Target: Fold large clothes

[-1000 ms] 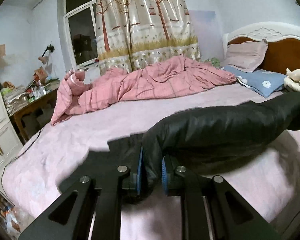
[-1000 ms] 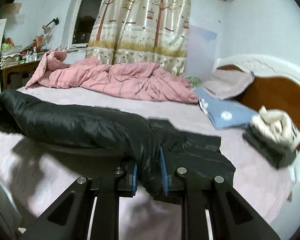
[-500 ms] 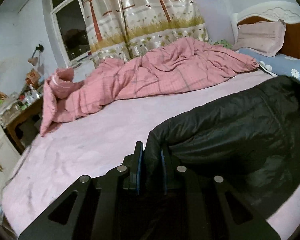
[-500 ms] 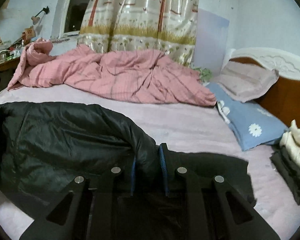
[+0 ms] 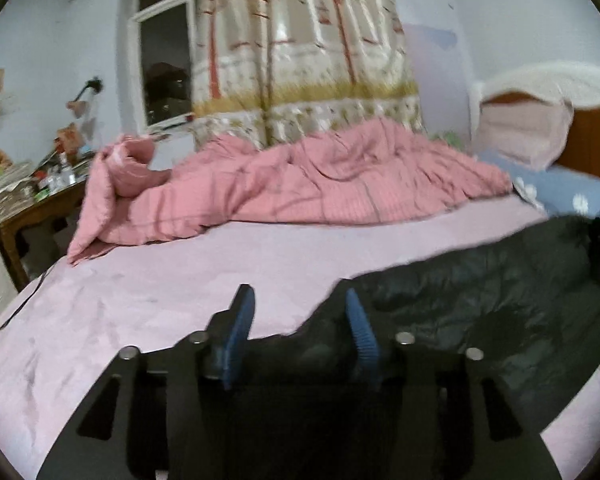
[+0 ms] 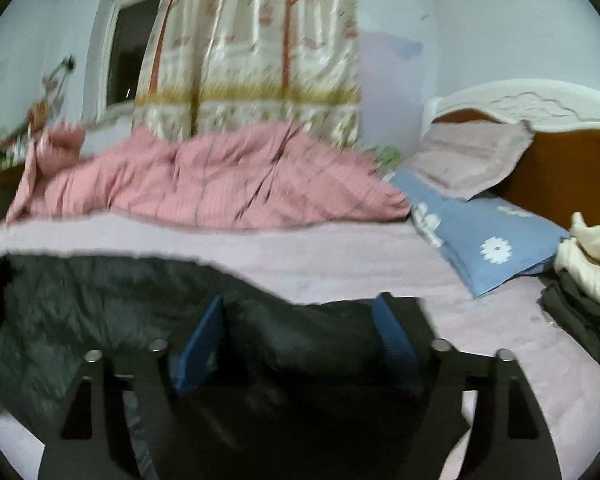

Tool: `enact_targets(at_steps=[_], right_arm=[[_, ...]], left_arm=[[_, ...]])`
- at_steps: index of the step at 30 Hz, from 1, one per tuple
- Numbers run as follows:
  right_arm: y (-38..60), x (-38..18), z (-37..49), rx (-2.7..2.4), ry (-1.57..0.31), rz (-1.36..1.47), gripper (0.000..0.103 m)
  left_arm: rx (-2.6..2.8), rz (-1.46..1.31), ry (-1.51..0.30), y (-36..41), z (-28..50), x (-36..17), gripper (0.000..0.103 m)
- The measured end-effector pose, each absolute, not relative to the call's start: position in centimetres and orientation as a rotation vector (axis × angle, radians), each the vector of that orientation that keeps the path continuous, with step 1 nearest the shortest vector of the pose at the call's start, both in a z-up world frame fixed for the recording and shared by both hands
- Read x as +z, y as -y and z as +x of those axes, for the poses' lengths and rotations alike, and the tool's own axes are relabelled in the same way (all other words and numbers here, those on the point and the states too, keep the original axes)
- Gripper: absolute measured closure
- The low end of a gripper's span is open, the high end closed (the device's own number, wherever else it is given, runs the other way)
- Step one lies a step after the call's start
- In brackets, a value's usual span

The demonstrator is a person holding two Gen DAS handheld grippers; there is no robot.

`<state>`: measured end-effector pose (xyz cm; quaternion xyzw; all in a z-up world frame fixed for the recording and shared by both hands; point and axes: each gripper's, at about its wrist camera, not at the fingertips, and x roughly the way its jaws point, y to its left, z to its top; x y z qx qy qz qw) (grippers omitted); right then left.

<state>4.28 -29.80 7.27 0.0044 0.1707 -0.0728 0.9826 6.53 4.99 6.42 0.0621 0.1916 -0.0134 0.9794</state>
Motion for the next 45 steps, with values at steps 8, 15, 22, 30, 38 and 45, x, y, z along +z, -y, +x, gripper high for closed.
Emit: enact_targets(at_steps=[8, 15, 22, 30, 38, 45], right_arm=[[30.4, 8.2, 2.1, 0.207, -0.379, 0.076, 0.018], [28.7, 4.8, 8.6, 0.026, -0.505, -0.025, 0.035], [31.4, 1.9, 12.4, -0.051, -0.657, 0.038, 0.035], [32.2, -1.6, 14.0, -0.031, -0.757, 0.109, 0.035], [31.5, -2.5, 14.9, -0.042, -0.796, 0.071, 0.034], [31.1, -2.7, 14.9, -0.056, -0.796, 0.053, 0.034]], left_arm=[[-0.018, 0.105, -0.403, -7.2, 4.9, 6.8, 0.054], [0.002, 0.151, -0.444, -6.2, 10.3, 4.4, 0.049], [0.042, 0.13, -0.571, -7.6, 15.3, 1.0, 0.043], [0.058, 0.008, -0.695, -9.3, 17.0, -2.1, 0.032], [0.063, 0.028, -0.732, -8.7, 17.5, -2.8, 0.03], [0.091, 0.068, -0.731, -8.2, 17.5, -2.8, 0.029]])
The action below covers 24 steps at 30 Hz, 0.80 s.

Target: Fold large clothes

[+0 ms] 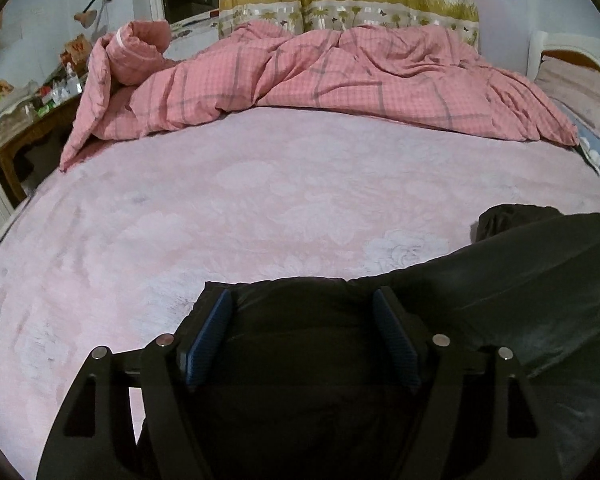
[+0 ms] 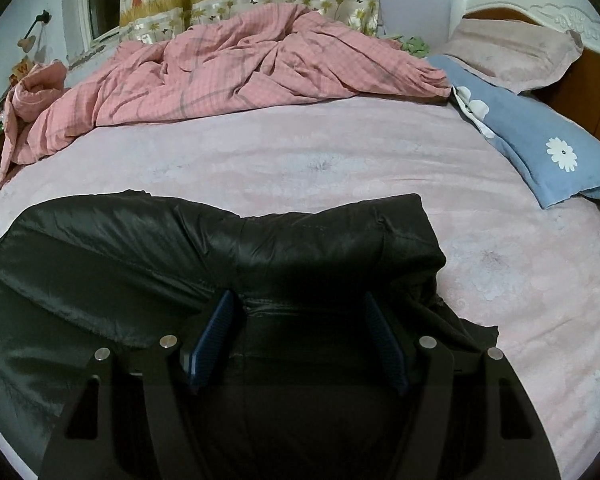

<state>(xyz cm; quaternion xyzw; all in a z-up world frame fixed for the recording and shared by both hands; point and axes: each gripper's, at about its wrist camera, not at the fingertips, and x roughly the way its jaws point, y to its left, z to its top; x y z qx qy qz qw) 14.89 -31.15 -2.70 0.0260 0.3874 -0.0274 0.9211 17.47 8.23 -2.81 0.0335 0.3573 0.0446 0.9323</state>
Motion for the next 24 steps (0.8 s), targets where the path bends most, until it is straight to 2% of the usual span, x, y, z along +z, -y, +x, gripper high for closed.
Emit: enact_targets(at_steps=[7, 12, 18, 20, 23, 24], right_arm=[[31.1, -2.6, 14.7, -0.059, -0.782, 0.056, 0.034], [31.4, -1.0, 13.2, -0.093, -0.674, 0.094, 0.034], [31.2, 3.1, 10.5, -0.054, -0.543, 0.163, 0.034], [30.7, 4.3, 9.5, -0.027, -0.511, 0.163, 0.034], [30.2, 5.9, 7.5, 0.021, -0.472, 0.183, 0.034], [30.1, 6.0, 7.0, 0.034, -0.473, 0.194, 0.034]], left_arm=[[0.08, 0.058, -0.72, -8.7, 17.4, -2.5, 0.03], [0.022, -0.028, -0.543, -10.1, 14.5, 0.8, 0.048], [-0.189, -0.036, -0.323, -6.4, 7.1, 6.9, 0.048], [-0.267, -0.011, -0.307, -4.0, 4.5, 7.4, 0.049], [-0.366, 0.005, -0.352, -0.7, 2.3, 6.4, 0.061], [-0.399, -0.004, -0.383, 0.3, 2.1, 5.8, 0.063]])
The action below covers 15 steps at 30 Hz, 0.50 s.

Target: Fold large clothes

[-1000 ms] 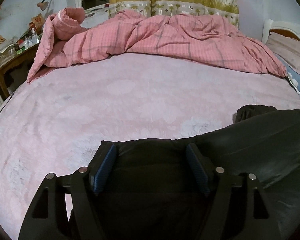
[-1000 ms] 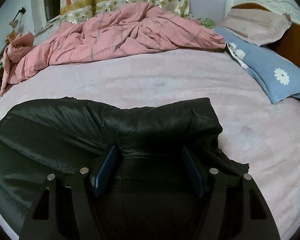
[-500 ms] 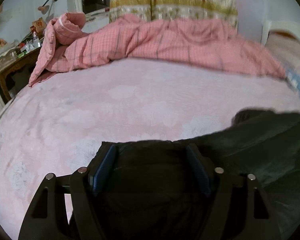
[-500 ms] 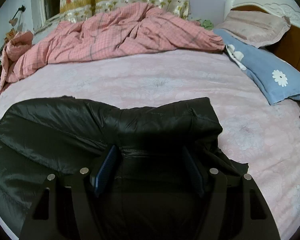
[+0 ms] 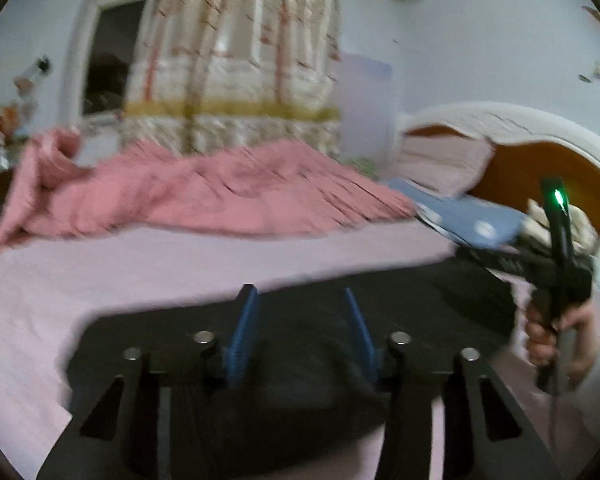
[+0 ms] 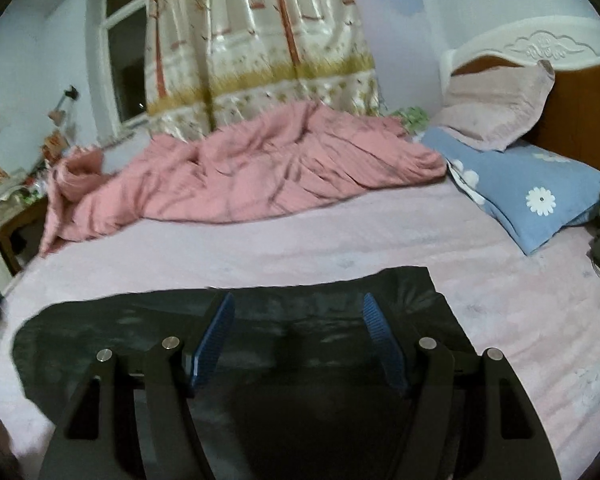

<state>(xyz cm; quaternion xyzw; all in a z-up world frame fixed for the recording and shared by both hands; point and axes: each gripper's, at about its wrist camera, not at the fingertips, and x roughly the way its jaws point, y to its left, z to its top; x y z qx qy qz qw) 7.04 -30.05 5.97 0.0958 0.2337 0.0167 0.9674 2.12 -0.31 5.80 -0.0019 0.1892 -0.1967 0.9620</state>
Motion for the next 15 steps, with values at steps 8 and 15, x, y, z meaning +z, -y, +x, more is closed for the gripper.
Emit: enact_targets(at_steps=[8, 15], right_arm=[[28.9, 5.3, 5.7, 0.133, -0.521, 0.253, 0.052], [27.3, 4.2, 6.0, 0.195, -0.562, 0.194, 0.053]], left_arm=[[-0.482, -0.008, -0.541, 5.0, 3.5, 1.3, 0.068], [-0.43, -0.128, -0.684, 4.2, 6.6, -2.7, 0.072]])
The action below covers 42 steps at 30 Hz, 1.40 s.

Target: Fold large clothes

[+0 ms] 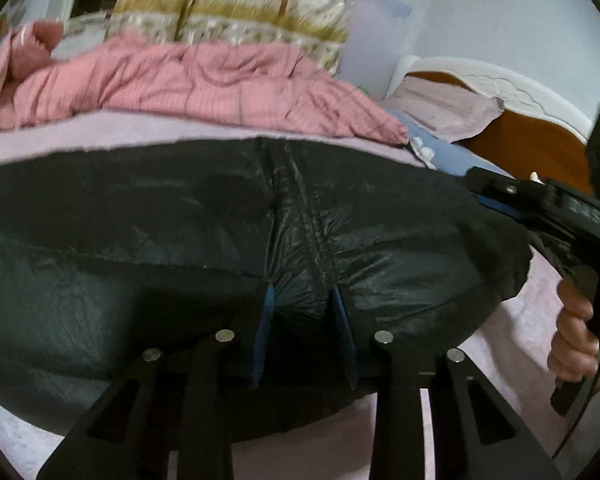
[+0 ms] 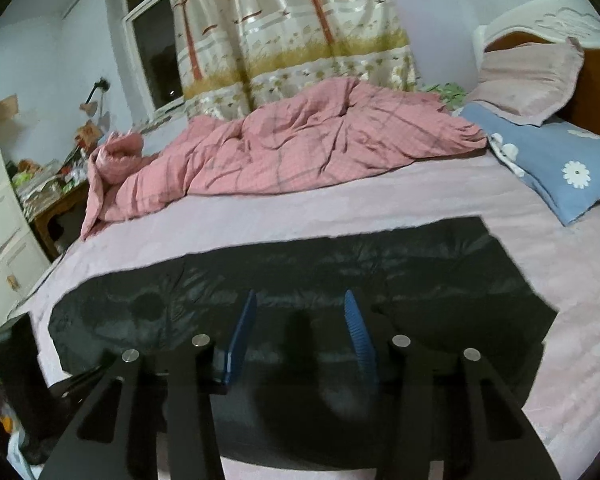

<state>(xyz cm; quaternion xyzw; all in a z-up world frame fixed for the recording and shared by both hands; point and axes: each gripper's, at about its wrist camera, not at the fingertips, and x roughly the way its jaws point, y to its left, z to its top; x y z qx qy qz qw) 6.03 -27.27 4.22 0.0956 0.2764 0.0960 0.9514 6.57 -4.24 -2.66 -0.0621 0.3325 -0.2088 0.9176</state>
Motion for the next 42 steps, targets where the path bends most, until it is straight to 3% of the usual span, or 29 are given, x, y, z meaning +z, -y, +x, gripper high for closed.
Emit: enact_targets(at_steps=[6, 8, 9, 10, 12, 20, 30, 42], right_arm=[[24.9, 4.1, 5.9, 0.284, -0.59, 0.16, 0.053], [24.2, 4.3, 5.9, 0.385, -0.615, 0.199, 0.065], [23.8, 4.3, 5.8, 0.426, -0.629, 0.212, 0.08], [23.2, 4.3, 5.9, 0.466, -0.649, 0.223, 0.087], [21.8, 4.3, 6.3, 0.494, -0.694, 0.217, 0.09], [16.5, 0.5, 10.7, 0.421, -0.96, 0.175, 0.09], [15.4, 0.4, 17.0, 0.32, -1.035, 0.111, 0.092], [16.7, -3.0, 22.6, 0.287, -1.111, 0.253, 0.097]], left_arm=[[-0.418, -0.061, -0.727, 5.3, 6.7, -3.4, 0.073], [-0.441, -0.095, -0.735, 4.9, 6.9, -3.6, 0.073], [-0.448, -0.108, -0.741, 4.7, 7.0, -3.6, 0.073], [-0.45, -0.112, -0.744, 4.7, 7.0, -3.7, 0.073], [-0.446, -0.107, -0.737, 4.7, 6.7, -3.7, 0.073], [-0.436, -0.125, -0.707, 4.4, 6.4, -3.6, 0.072], [-0.435, -0.152, -0.72, 4.1, 6.5, -3.7, 0.072], [-0.423, -0.167, -0.734, 4.0, 6.7, -3.9, 0.073]])
